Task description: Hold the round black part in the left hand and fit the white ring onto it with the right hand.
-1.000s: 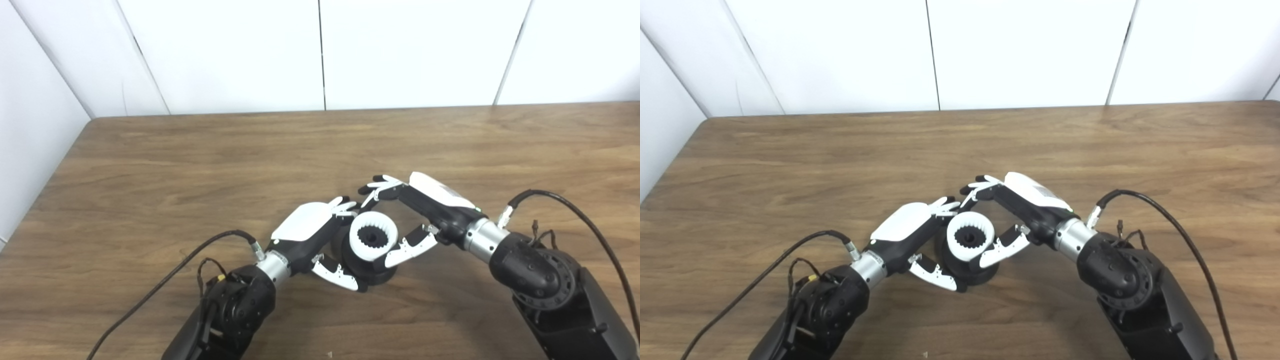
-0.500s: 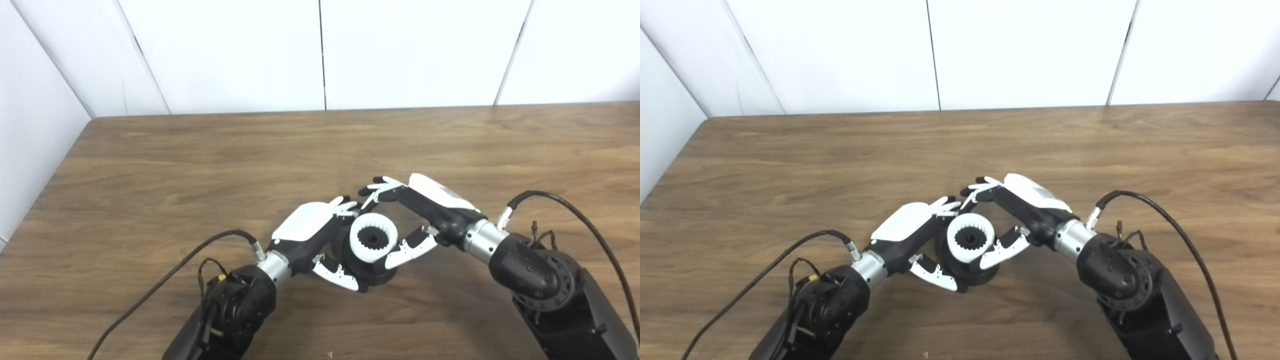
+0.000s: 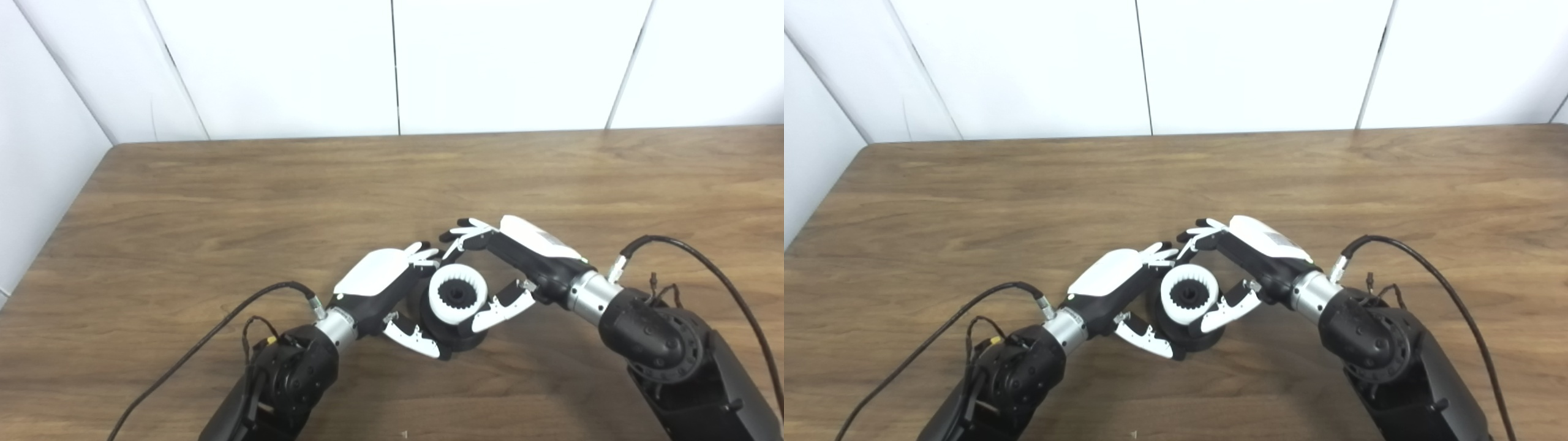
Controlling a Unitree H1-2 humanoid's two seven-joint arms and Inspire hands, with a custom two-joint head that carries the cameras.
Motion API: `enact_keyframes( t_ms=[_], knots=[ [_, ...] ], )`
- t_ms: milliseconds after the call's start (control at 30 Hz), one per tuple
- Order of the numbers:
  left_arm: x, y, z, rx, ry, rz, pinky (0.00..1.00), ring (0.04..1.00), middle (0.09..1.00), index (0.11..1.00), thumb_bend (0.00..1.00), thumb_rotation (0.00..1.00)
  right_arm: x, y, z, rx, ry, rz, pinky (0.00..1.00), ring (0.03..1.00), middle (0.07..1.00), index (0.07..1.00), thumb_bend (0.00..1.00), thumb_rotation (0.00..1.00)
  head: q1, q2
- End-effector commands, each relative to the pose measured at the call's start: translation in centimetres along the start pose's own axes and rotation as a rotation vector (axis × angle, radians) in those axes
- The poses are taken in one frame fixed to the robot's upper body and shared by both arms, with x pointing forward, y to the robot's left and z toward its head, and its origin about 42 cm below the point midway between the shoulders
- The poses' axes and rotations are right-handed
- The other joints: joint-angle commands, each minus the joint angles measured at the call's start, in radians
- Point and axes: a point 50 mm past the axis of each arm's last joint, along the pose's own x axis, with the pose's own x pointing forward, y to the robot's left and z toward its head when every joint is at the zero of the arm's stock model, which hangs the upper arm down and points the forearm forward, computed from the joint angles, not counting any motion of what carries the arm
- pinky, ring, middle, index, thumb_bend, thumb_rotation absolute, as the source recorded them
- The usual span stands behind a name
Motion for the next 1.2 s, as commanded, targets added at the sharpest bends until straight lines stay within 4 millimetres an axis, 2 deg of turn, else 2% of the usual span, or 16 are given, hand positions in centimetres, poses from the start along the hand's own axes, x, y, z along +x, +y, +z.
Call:
enact_keyframes(
  t_ms=[0, 233, 267, 333, 400, 633, 733, 1167],
  knots=[
    [-0.2, 0.1, -0.2, 0.013, 0.014, -0.023, 0.94, 1.000, 0.945, 0.666, 0.73, 0.27, 0.1, -0.8, 1.0, -0.027, -0.051, -0.007, 0.89, 0.982, 0.881, 0.492, 0.52, 0.16, 0.000, 0.000],
    [-0.2, 0.2, 0.0, 0.013, 0.010, -0.016, 0.93, 1.000, 0.946, 0.665, 0.73, 0.27, 0.0, -0.6, 0.7, -0.042, -0.045, -0.001, 0.88, 0.972, 0.875, 0.494, 0.52, 0.17, 0.001, 0.007],
    [-0.2, 0.2, 0.0, 0.013, 0.009, -0.015, 0.93, 1.000, 0.945, 0.664, 0.73, 0.28, 0.1, -0.6, 0.6, -0.044, -0.046, 0.001, 0.87, 0.971, 0.875, 0.572, 0.71, 0.29, 0.001, 0.007],
    [-0.3, 0.3, 0.1, 0.010, 0.009, -0.017, 0.93, 1.000, 0.946, 0.664, 0.73, 0.28, 0.1, -0.5, 0.5, -0.054, -0.044, 0.007, 0.87, 0.969, 0.874, 0.626, 0.83, 0.37, 0.001, 0.007],
    [-0.3, 0.3, 0.1, 0.010, 0.008, -0.017, 0.93, 1.000, 0.948, 0.664, 0.73, 0.28, 0.1, -0.4, 0.4, -0.057, -0.043, 0.012, 0.87, 0.966, 0.873, 0.659, 0.87, 0.40, 0.001, 0.007],
    [-0.2, 0.4, 0.1, 0.011, 0.011, -0.021, 0.94, 1.000, 0.951, 0.669, 0.72, 0.29, 0.0, -0.1, 0.0, -0.060, -0.034, 0.031, 0.86, 0.959, 0.880, 0.763, 0.95, 0.44, 0.001, 0.005],
    [-0.2, 0.4, 0.1, 0.013, 0.010, -0.022, 0.94, 1.000, 0.948, 0.670, 0.73, 0.29, -0.1, 0.0, -0.2, -0.059, -0.028, 0.035, 0.86, 0.959, 0.884, 0.780, 0.97, 0.46, 0.000, 0.004],
    [-0.1, 0.2, 0.2, 0.010, 0.011, -0.016, 0.94, 1.000, 0.946, 0.665, 0.73, 0.28, -0.2, -0.3, -0.4, -0.057, -0.032, 0.026, 0.87, 0.968, 0.890, 0.768, 0.97, 0.49, 0.003, 0.000]
  ],
)
